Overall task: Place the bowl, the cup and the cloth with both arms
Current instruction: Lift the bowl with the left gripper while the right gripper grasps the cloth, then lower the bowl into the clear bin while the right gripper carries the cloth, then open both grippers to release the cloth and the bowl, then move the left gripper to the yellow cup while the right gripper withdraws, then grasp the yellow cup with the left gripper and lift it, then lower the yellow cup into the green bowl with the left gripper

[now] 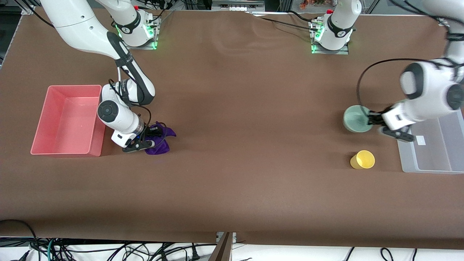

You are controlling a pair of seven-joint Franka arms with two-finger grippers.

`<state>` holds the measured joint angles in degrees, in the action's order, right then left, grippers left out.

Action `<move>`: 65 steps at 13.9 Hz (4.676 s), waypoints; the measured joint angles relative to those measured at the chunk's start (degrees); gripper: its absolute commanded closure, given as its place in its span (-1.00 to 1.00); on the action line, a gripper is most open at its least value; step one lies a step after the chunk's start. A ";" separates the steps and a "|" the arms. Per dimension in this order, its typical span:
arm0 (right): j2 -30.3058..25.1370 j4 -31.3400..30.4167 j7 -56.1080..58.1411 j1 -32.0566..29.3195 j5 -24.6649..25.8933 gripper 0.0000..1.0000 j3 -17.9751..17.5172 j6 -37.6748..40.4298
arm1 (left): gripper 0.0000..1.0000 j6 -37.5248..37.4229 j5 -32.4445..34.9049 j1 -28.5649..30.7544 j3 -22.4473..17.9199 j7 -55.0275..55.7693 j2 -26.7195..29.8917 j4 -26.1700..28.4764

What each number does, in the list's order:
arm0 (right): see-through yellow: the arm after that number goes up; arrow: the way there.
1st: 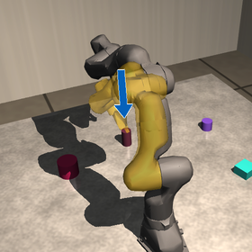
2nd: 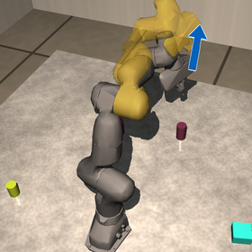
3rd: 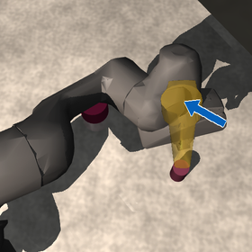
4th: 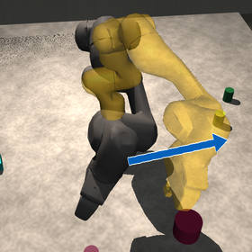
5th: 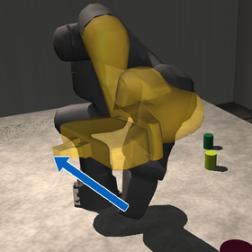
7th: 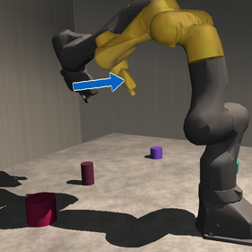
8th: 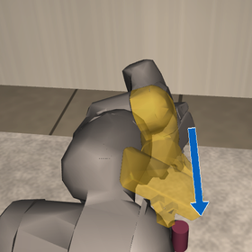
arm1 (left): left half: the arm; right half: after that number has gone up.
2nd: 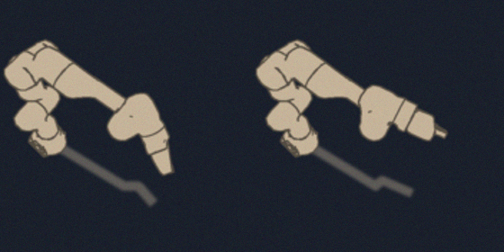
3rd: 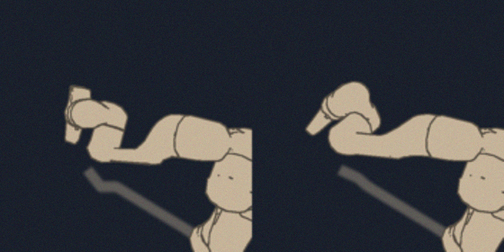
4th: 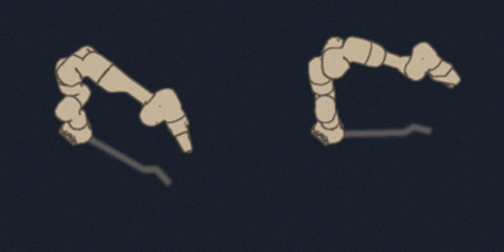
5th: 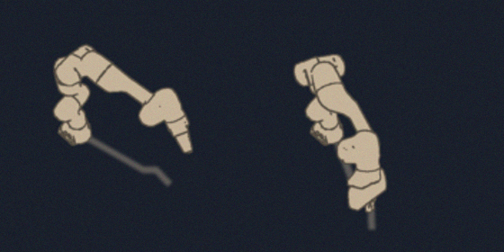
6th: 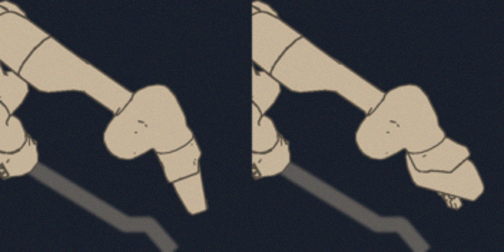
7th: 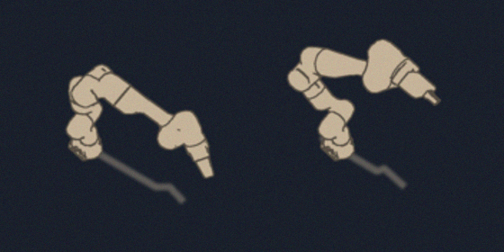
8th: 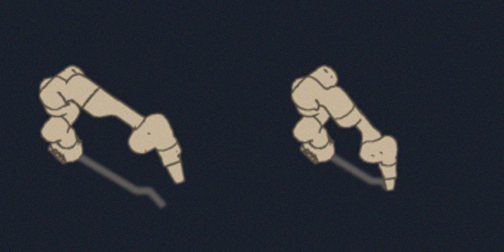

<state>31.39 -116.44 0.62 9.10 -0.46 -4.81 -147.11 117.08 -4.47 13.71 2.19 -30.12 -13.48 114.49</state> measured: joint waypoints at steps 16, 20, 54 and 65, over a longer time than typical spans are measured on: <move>-10.22 26.34 22.86 -2.42 0.19 1.00 15.62 50.63 | -0.09 3.59 8.60 21.35 -0.53 -35.48 -30.20 -33.68; -8.59 24.37 35.52 -2.91 0.19 1.00 25.47 51.51 | -1.00 3.17 8.60 21.98 -0.18 -35.59 -30.52 -34.05; -25.41 33.61 8.43 -2.66 2.25 -1.00 10.67 59.52 | 1.00 -18.93 12.77 2.91 3.01 -11.58 -18.83 -37.58; -24.36 33.58 8.39 -2.30 2.25 -1.00 10.72 59.42 | -1.00 0.10 19.80 19.81 1.88 -29.85 -24.25 -27.61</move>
<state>7.04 -82.86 9.01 6.79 1.79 5.92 -87.70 117.19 15.33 33.53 4.07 -59.97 -37.73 86.88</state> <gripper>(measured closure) 0.000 0.921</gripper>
